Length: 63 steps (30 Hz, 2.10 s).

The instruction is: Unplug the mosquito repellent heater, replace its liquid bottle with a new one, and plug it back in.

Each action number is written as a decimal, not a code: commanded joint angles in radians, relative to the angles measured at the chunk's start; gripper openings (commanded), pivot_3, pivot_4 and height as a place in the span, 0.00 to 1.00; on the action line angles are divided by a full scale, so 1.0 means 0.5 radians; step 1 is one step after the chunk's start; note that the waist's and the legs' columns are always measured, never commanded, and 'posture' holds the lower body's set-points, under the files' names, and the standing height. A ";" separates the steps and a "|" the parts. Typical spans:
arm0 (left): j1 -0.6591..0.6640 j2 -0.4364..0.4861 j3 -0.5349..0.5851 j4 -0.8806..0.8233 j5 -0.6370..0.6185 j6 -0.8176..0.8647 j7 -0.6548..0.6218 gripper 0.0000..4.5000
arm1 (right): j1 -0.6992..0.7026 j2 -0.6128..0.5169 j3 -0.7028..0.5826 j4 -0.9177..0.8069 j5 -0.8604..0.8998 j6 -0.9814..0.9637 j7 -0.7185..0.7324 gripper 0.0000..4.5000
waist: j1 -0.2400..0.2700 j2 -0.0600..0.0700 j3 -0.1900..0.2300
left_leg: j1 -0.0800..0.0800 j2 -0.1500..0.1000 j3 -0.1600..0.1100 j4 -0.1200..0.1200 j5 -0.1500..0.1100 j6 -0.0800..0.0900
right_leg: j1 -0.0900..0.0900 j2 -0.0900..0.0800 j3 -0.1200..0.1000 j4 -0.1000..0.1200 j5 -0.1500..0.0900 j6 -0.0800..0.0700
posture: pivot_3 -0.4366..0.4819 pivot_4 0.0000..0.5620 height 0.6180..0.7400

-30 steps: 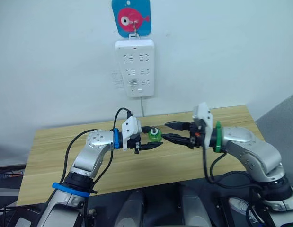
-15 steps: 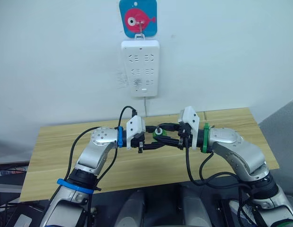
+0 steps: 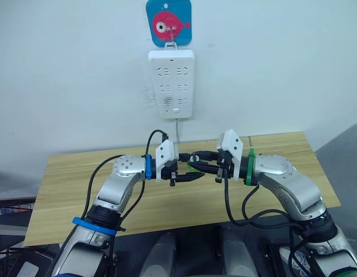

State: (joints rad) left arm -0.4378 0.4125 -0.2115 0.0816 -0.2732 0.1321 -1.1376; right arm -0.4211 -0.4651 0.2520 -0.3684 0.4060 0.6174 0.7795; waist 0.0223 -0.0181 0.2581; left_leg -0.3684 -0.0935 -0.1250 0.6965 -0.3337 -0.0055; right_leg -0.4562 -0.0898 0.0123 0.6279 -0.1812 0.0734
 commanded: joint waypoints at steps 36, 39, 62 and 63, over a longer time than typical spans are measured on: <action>0.147 -0.682 0.002 -0.333 0.180 -0.363 1.061 0.80 | 0.085 0.643 -1.143 0.035 2.477 0.626 -2.083 0.19 | 0.000 0.011 -0.093 | 0.002 0.000 0.003 0.000 0.000 0.001 | 0.002 0.001 0.005 0.002 0.000 0.000 | 0.55 0.30 1.00; 0.152 -0.686 -0.001 -0.338 0.180 -0.368 1.069 0.58 | 0.097 0.602 -1.101 0.037 2.525 0.568 -2.102 0.19 | 0.000 0.011 -0.094 | 0.002 0.000 0.003 0.000 0.000 0.001 | 0.002 0.001 0.005 0.002 0.000 0.000 | 0.55 0.29 1.00; 0.062 -0.488 0.077 -0.184 0.110 -0.412 0.901 0.50 | 0.542 -0.979 -1.038 0.138 2.380 1.045 -1.257 1.00 | -0.005 0.010 -0.093 | 0.004 0.002 0.007 0.001 -0.003 0.007 | 0.009 0.001 0.004 -0.002 0.000 0.000 | 0.50 0.39 1.00; 0.077 -0.474 0.077 -0.188 0.107 -0.414 0.887 0.50 | 0.547 -1.121 -0.986 0.219 2.133 1.004 -1.123 1.00 | -0.005 0.010 -0.093 | 0.008 0.003 0.012 0.000 -0.004 0.009 | 0.011 0.001 0.006 -0.001 0.000 0.000 | 0.50 0.40 1.00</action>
State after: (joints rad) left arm -0.4035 0.1728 -0.1783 0.0106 -0.1987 -0.0580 -0.6760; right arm -0.1447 -0.9624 -0.2464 -0.3003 1.6389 1.1297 0.1050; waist 0.0197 -0.0133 0.2116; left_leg -0.3635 -0.0918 -0.1181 0.6966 -0.3358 -0.0006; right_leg -0.4494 -0.0893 0.0151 0.6272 -0.1814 0.0738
